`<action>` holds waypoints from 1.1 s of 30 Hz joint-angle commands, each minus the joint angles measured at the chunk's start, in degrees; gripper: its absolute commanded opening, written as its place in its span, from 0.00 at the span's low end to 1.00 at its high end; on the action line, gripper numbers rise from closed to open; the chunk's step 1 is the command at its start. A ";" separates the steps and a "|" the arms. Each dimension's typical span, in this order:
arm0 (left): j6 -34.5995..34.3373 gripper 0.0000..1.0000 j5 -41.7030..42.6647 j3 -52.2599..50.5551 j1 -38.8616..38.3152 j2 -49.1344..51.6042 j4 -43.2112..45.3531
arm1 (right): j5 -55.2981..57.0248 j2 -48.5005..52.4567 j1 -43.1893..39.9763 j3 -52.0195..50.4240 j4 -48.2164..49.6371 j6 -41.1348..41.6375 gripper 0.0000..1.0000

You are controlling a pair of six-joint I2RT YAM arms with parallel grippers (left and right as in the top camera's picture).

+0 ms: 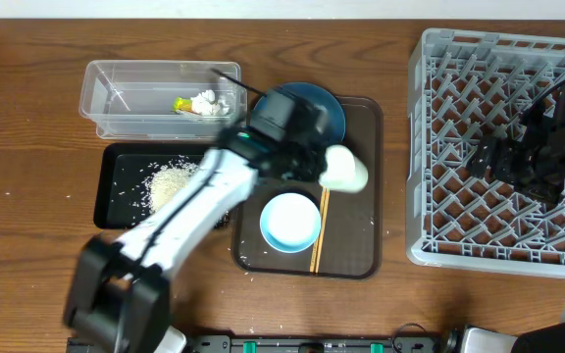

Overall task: Sort waste into correct bins and load items into the dishwasher rack
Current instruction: 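Lift the white cup with the left gripper and hand it to the right gripper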

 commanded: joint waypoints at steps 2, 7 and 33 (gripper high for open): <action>-7.93 0.06 22.14 0.92 5.27 -0.07 3.63 | -19.63 -0.09 0.59 -0.61 0.66 -13.16 0.99; -14.82 0.06 33.20 0.90 7.65 0.81 12.09 | -47.63 -0.09 3.28 -4.20 -0.39 -33.31 0.99; -18.62 0.06 38.25 0.81 3.34 0.85 14.49 | -62.53 -0.09 16.00 -9.46 19.67 -27.96 0.74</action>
